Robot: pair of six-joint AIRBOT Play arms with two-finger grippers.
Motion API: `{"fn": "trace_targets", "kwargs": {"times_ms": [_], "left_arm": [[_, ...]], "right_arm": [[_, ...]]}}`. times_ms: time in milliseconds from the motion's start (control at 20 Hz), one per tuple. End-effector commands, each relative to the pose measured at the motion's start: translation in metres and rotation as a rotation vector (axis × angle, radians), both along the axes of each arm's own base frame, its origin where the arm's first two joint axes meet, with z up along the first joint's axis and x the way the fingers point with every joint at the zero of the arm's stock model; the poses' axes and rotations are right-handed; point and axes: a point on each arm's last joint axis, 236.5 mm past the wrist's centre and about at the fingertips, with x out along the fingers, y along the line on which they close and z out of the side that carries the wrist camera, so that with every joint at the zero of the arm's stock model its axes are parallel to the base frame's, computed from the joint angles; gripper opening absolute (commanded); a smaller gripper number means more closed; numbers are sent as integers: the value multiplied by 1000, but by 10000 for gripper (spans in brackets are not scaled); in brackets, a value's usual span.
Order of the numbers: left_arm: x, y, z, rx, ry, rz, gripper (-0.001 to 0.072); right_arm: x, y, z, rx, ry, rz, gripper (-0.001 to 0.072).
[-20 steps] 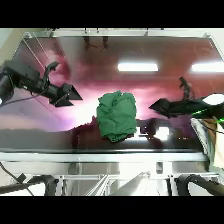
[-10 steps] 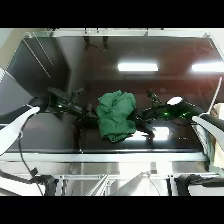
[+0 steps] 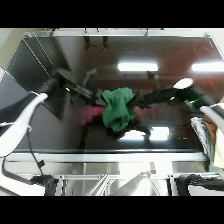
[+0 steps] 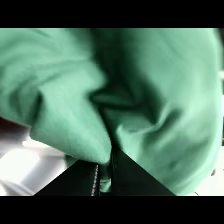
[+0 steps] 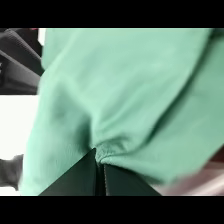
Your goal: Fold the shirts.
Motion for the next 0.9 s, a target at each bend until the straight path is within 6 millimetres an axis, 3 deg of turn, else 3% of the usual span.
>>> {"fn": "trace_targets", "kwargs": {"times_ms": [0,150,250,350,500,600,750,850], "left_arm": [[5,42,123,-36,-189,36,17],[-4,79,232,-49,-449,146,17],[-19,90,287,-56,-618,186,17],[-33,95,320,-57,-731,220,17],[-45,100,320,5,-772,232,18],[-50,97,302,6,-717,222,18],[-59,81,248,12,-553,161,18],[-62,74,196,60,-448,128,17]], "right_arm": [[4,-39,141,61,-315,-52,24],[-23,-75,276,135,-647,-180,24],[-47,-90,326,128,-808,-262,24],[-63,-94,343,99,-883,-293,24],[-73,-84,333,93,-855,-228,24],[-71,-73,315,117,-758,-181,24],[-69,-44,263,133,-589,-52,24],[-69,-19,214,141,-448,15,24]]}}
